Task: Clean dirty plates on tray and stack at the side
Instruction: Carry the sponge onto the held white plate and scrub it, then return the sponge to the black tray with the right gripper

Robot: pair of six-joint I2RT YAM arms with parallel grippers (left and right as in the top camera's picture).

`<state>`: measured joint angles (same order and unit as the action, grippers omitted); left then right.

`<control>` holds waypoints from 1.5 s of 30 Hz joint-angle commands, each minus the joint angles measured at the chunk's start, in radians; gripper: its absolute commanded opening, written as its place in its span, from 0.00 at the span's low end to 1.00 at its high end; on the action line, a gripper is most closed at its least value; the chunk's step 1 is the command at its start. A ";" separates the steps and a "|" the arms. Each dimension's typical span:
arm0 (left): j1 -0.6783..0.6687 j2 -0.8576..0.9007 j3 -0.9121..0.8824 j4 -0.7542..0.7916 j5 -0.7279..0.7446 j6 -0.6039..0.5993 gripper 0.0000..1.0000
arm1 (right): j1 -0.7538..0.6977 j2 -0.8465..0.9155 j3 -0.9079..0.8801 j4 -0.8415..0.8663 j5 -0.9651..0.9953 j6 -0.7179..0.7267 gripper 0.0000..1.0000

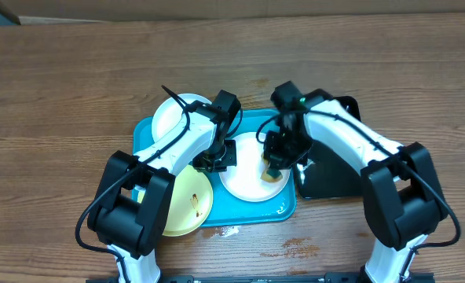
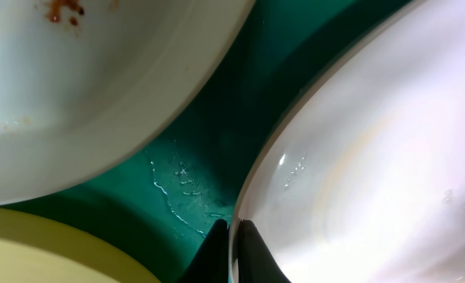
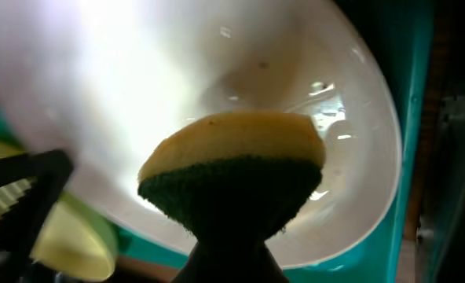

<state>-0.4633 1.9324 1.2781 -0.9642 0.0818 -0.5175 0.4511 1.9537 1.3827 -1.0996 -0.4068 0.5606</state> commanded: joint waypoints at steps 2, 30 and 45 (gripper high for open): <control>-0.002 0.011 -0.002 -0.005 -0.007 -0.003 0.04 | -0.095 -0.080 0.156 -0.090 -0.011 -0.143 0.04; 0.006 0.006 0.039 -0.046 -0.014 0.014 0.04 | -0.301 -0.095 -0.176 0.265 0.485 -0.248 0.04; 0.007 0.006 0.249 -0.220 -0.121 0.025 0.04 | -0.331 -0.095 -0.162 0.245 0.475 -0.249 0.10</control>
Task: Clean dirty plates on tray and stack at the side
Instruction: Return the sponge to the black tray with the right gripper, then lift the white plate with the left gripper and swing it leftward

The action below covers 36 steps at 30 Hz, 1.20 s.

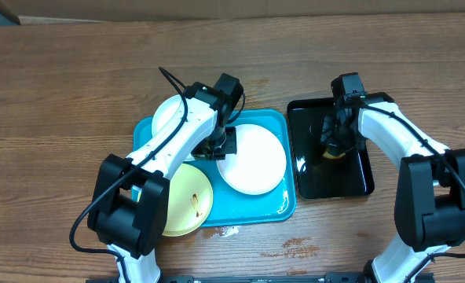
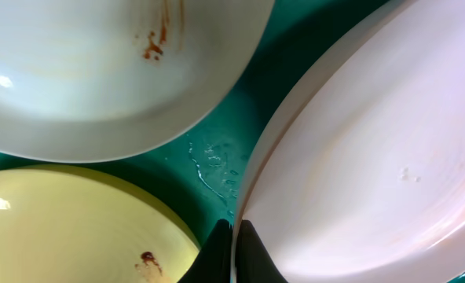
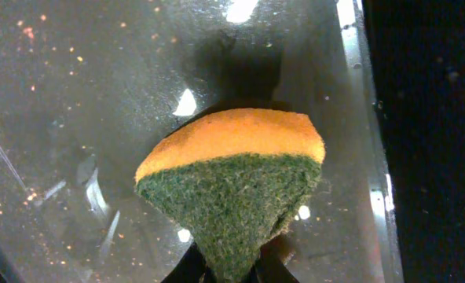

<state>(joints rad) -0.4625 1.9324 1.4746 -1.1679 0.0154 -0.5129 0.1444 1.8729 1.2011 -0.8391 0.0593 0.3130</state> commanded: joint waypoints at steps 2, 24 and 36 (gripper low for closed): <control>0.006 0.006 0.085 -0.039 -0.073 0.020 0.04 | -0.041 -0.014 0.043 -0.048 -0.024 -0.023 0.12; -0.003 0.006 0.383 -0.091 -0.067 0.041 0.04 | -0.101 -0.014 0.056 -0.112 -0.117 -0.075 0.37; -0.087 0.009 0.383 0.124 -0.082 0.067 0.04 | -0.222 -0.083 0.171 -0.159 -0.235 -0.135 0.78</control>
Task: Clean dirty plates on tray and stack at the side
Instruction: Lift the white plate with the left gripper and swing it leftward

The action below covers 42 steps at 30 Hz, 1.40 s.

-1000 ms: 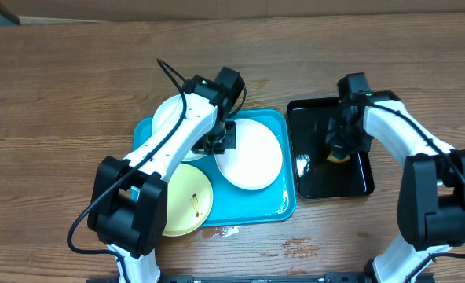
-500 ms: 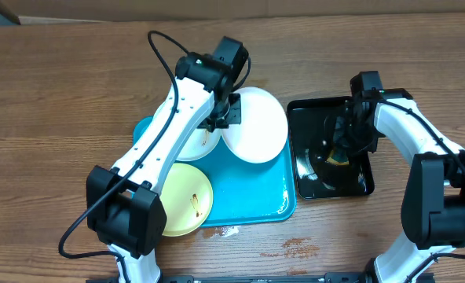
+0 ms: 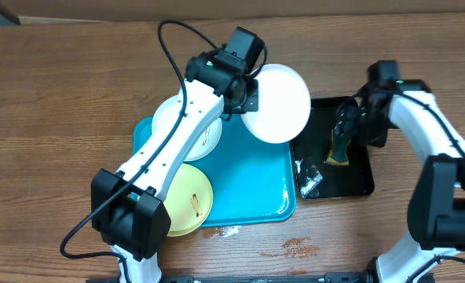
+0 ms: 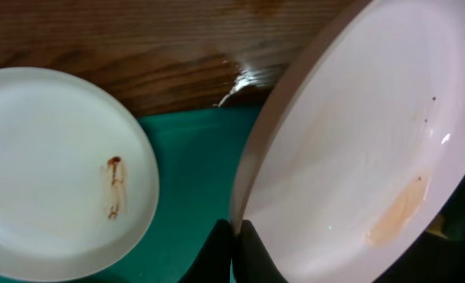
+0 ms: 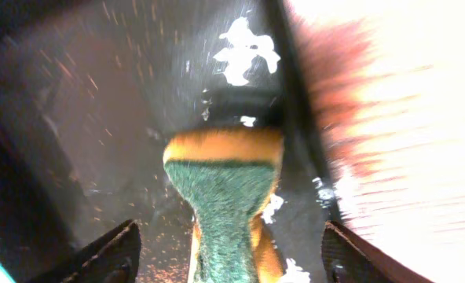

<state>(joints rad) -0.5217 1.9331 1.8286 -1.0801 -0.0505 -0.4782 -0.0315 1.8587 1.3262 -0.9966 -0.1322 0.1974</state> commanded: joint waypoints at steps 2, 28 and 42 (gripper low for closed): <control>-0.048 0.008 0.029 0.065 -0.041 0.035 0.04 | -0.077 -0.083 0.047 -0.002 -0.046 -0.017 0.82; -0.486 0.009 0.027 0.459 -1.014 0.377 0.04 | -0.285 -0.083 0.019 -0.008 -0.049 -0.004 0.97; -0.521 0.021 0.023 0.468 -1.020 0.388 0.04 | -0.285 -0.083 0.019 -0.007 -0.059 -0.004 1.00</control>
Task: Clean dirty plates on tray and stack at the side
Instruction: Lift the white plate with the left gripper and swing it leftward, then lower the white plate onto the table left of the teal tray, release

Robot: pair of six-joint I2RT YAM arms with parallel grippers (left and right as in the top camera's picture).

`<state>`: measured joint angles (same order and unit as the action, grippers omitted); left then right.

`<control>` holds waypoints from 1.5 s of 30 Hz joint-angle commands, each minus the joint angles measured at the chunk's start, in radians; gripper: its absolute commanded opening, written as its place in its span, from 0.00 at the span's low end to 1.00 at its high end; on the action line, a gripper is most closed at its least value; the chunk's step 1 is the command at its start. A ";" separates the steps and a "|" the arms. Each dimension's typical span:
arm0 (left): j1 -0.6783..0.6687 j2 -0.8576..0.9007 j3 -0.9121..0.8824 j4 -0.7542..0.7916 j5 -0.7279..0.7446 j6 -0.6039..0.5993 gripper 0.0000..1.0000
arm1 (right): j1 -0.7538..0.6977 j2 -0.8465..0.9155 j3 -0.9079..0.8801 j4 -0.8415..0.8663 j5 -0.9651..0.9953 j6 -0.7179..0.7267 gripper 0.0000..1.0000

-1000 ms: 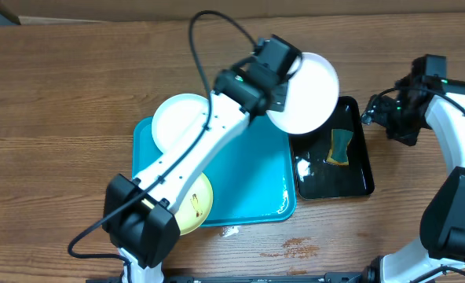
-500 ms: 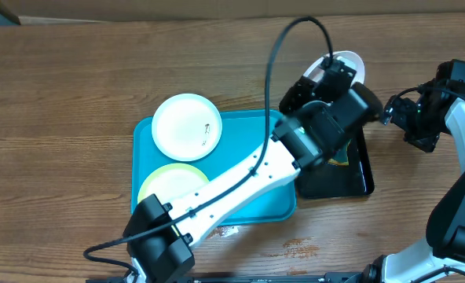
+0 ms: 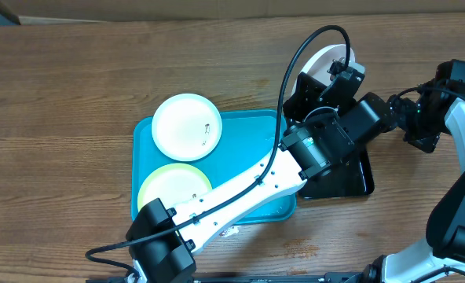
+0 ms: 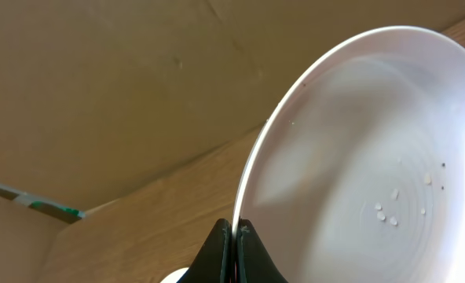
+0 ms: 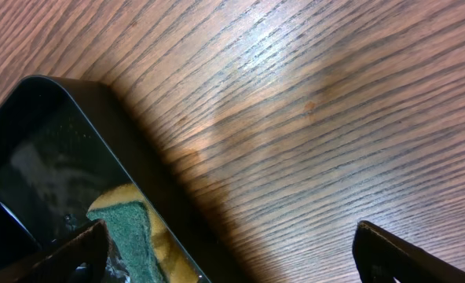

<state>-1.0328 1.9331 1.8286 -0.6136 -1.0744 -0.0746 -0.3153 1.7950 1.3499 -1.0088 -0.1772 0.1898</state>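
My left gripper (image 4: 234,229) is shut on the rim of a white plate (image 4: 358,157) and holds it tilted in the air. From overhead that plate (image 3: 323,61) sits behind the black tray (image 3: 360,179). A stained white plate (image 3: 187,127) and a yellow plate (image 3: 173,189) lie on the blue tray (image 3: 248,157). My right gripper (image 5: 232,251) is open over bare wood just right of the black tray, at the right in the overhead view (image 3: 418,122). The yellow-green sponge (image 5: 130,228) lies in that tray.
The left arm stretches across the blue tray's right side and hides part of the black tray. A cardboard wall (image 4: 122,86) stands behind the table. Wet spots mark the wood in front of the blue tray (image 3: 228,232).
My left gripper has carried the white plate farther right and back, from the blue tray's far right corner to behind the black tray. My right gripper has moved right, off the sponge, to over the wood.
First my left gripper held the white plate's rim on the blue tray while my right pressed the sponge on it. Then the sponge was in the black tray. Then the plate hung lifted and my right gripper stood open at the sponge. Now both have moved right.
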 commanded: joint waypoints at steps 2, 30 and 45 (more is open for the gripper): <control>0.000 0.047 0.023 0.042 -0.060 0.050 0.04 | -0.001 -0.019 -0.005 0.007 -0.039 0.003 1.00; 0.504 -0.102 0.041 -0.174 1.088 -0.222 0.04 | 0.117 -0.019 -0.005 -0.033 -0.139 -0.008 1.00; 1.383 -0.097 0.040 -0.419 1.323 -0.262 0.04 | 0.372 -0.019 -0.005 0.013 -0.139 0.019 1.00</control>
<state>0.2565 1.8477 1.8446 -1.0069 0.1993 -0.3168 0.0338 1.7950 1.3479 -1.0058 -0.3107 0.2031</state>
